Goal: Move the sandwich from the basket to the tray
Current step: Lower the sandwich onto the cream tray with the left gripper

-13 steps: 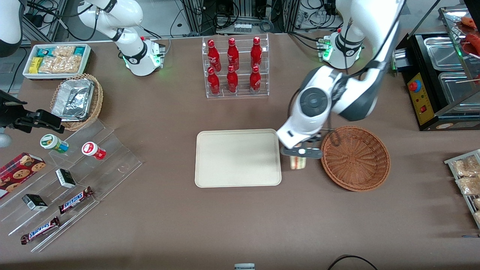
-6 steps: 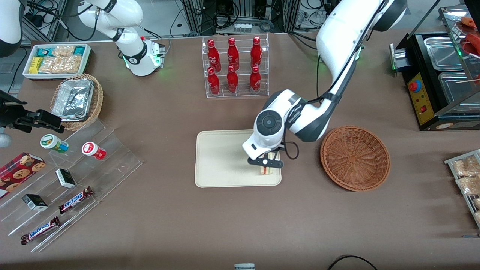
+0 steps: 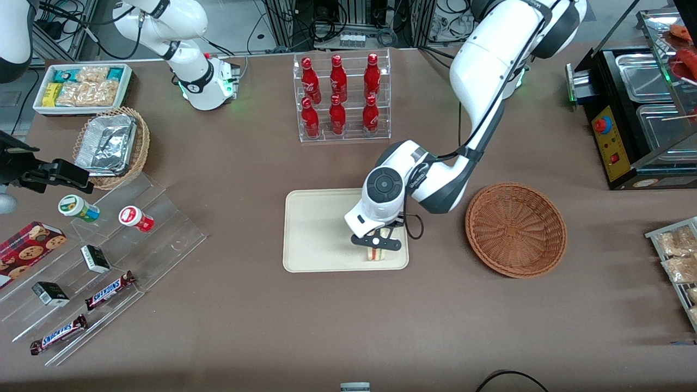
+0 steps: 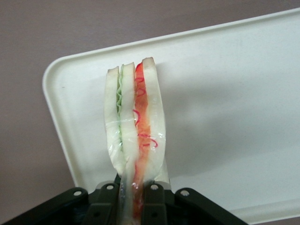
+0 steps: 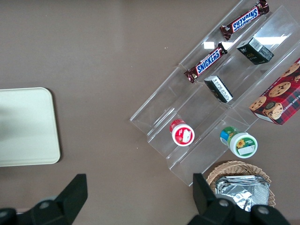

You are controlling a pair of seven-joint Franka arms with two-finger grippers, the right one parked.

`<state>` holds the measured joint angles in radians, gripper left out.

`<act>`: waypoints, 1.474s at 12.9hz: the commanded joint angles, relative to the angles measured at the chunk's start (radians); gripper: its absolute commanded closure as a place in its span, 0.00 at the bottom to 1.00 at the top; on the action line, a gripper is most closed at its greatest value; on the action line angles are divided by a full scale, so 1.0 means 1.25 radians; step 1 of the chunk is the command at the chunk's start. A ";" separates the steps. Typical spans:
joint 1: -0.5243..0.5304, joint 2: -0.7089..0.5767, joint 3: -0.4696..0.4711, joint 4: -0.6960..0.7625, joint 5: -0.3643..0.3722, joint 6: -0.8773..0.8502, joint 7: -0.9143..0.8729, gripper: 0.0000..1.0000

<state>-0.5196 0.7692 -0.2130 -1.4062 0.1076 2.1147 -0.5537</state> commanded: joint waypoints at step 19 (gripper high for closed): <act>0.052 -0.099 0.070 0.067 -0.001 -0.075 -0.026 0.00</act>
<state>-0.5037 0.6967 -0.1266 -1.3162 0.1090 2.0530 -0.5831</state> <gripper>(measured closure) 0.000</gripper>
